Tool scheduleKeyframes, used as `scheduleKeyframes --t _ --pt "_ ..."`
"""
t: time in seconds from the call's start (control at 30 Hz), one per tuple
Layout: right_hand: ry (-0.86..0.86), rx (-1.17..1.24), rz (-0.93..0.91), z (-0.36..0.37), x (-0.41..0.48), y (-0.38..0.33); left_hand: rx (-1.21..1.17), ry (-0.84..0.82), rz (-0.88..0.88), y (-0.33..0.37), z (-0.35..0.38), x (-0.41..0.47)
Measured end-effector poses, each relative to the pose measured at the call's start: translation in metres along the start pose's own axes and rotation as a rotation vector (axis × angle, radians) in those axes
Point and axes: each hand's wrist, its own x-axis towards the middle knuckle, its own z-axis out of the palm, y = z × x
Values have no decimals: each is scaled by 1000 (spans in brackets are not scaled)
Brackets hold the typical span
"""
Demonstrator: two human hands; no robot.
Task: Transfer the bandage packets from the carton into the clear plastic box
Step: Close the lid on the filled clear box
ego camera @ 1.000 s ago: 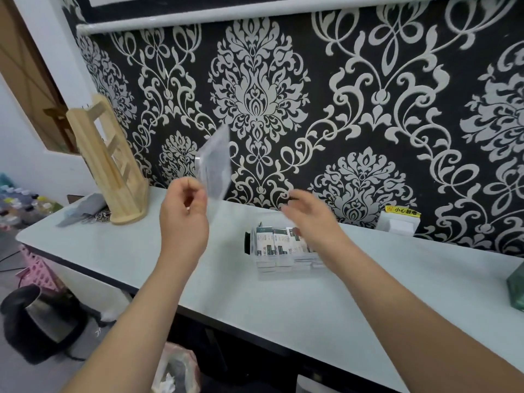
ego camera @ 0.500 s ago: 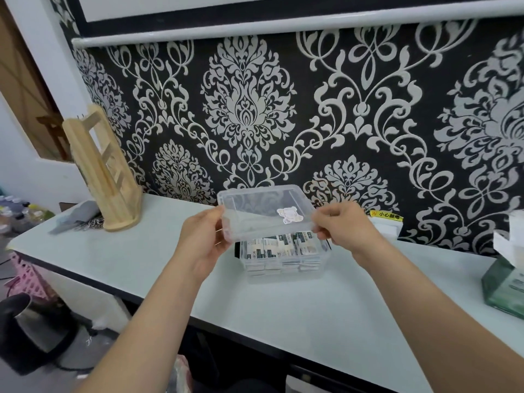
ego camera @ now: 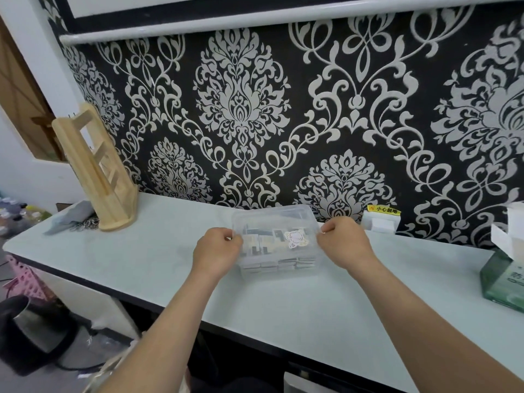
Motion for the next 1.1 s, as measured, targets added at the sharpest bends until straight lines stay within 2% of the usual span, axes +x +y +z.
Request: scheduleKeyframes --t 0.23,0.4,0.53,0.63,0.77,0.8,0.9,1.0,1.1 --pt "-36 -125 -26 -10 9 6 292 8 68 7 -8 0" --pt "-118 -188 -26 -16 16 5 413 49 24 16 -10 -1" --pt "-87 -147 -8 -9 20 8 456 54 17 21 -9 2" --pt "-121 85 56 -4 20 12 332 -15 -27 16 -9 6" --pt "-235 498 323 -10 21 20 -277 -203 -226 3 -7 9" --pt "-286 578 394 -11 21 21 -357 -221 -268 -1 -7 9" --pt "-412 822 528 -12 19 21 -417 -204 -325 -4 -4 10" --pt "-408 862 553 -13 20 20 -485 -249 -375 -3 -1 7" --pt "-370 734 479 -15 22 16 -501 -269 -374 -1 2 7"
